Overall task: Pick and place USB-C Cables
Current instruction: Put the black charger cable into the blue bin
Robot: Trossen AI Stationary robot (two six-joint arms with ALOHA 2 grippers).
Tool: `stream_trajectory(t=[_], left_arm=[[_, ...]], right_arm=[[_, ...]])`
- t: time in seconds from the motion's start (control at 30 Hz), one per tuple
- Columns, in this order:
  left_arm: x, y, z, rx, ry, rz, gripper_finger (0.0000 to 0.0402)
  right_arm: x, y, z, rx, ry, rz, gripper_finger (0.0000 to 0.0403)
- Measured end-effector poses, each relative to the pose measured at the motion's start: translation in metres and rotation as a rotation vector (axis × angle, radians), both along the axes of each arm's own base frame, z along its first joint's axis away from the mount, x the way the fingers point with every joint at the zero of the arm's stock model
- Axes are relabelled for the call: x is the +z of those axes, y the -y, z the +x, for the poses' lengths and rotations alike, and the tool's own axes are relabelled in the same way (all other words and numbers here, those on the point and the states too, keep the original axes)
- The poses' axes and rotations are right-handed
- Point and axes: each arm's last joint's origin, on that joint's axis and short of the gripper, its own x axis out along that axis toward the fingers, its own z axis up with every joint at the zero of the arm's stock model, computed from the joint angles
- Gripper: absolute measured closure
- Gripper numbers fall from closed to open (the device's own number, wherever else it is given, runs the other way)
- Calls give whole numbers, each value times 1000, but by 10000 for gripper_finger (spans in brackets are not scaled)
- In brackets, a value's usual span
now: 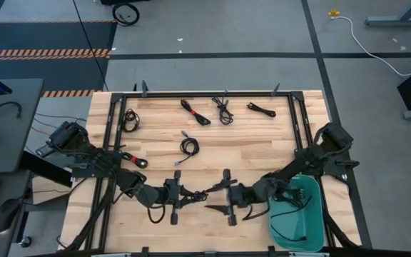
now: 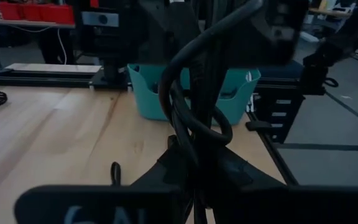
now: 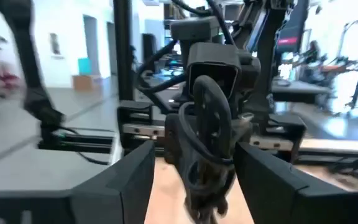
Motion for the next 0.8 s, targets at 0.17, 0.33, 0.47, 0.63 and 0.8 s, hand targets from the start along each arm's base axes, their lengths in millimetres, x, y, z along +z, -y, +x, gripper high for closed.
stream_trajectory(t=[0.17, 0.33, 0.47, 0.63, 0.8], left_arm=[[0, 1, 0, -4, 1, -6, 357], [1, 0, 0, 4, 2, -8, 346], [-3, -2, 0, 18, -38, -25, 301], [-22, -5, -5, 53, -216, -32, 222], [-40, -9, -15, 133, -392, -92, 176]], right_arm=[[-1, -9, 15, -23, 12, -75, 222], [-2, -11, 15, -88, 6, -74, 340], [2, -19, 6, -170, -8, -127, 379], [35, -41, -33, -287, -35, -129, 374], [71, -60, -94, -371, -75, -72, 377]])
